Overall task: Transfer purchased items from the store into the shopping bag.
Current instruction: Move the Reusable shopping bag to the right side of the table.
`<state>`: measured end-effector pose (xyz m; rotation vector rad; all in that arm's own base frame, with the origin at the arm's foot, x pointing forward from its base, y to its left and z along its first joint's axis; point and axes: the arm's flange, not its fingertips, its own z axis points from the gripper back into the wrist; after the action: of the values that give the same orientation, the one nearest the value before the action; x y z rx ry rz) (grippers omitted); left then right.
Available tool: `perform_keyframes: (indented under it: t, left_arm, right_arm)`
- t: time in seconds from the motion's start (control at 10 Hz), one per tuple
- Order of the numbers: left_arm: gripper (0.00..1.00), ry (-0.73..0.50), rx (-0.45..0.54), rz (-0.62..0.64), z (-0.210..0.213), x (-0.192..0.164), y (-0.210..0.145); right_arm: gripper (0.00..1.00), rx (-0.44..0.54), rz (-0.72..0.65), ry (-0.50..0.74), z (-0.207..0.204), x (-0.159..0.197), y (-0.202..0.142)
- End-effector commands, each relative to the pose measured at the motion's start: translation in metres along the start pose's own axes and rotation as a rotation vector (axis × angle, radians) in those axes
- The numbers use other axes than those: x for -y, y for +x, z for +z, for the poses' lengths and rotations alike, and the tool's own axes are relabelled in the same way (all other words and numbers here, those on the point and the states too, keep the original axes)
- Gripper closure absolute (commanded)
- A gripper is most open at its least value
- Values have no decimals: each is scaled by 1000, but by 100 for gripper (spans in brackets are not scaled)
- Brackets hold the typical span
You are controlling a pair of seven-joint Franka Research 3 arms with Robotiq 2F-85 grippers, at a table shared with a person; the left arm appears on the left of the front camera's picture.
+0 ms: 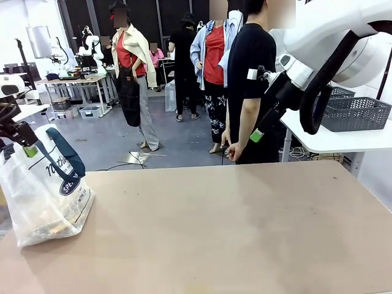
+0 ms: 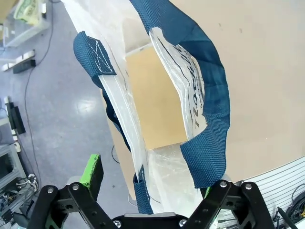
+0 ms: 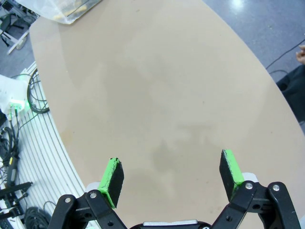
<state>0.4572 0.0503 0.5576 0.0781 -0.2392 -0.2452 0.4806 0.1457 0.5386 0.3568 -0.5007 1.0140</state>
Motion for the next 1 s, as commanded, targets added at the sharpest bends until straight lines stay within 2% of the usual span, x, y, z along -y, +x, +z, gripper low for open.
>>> perform_keyframes:
  t: [0.0,0.2,0.4,0.6,0.7,0.9]
  left_arm:
    - [0,0,0,1,0,0,0]
    - [0,-126,56,-107,23,2,6]
    - [0,-166,86,-202,37,12,17]
    - [0,-275,173,-426,47,21,25]
    - [0,-313,234,-529,54,30,27]
    - [0,-374,419,-721,66,47,22]
  right_arm:
    - [0,-1,-16,1,0,-1,3]
    - [0,-1,-16,1,0,-1,3]
    - [0,-1,-16,1,0,-1,3]
    - [0,-1,-16,1,0,-1,3]
    - [0,-1,-16,1,0,-1,3]
    - [0,-1,-16,1,0,-1,3]
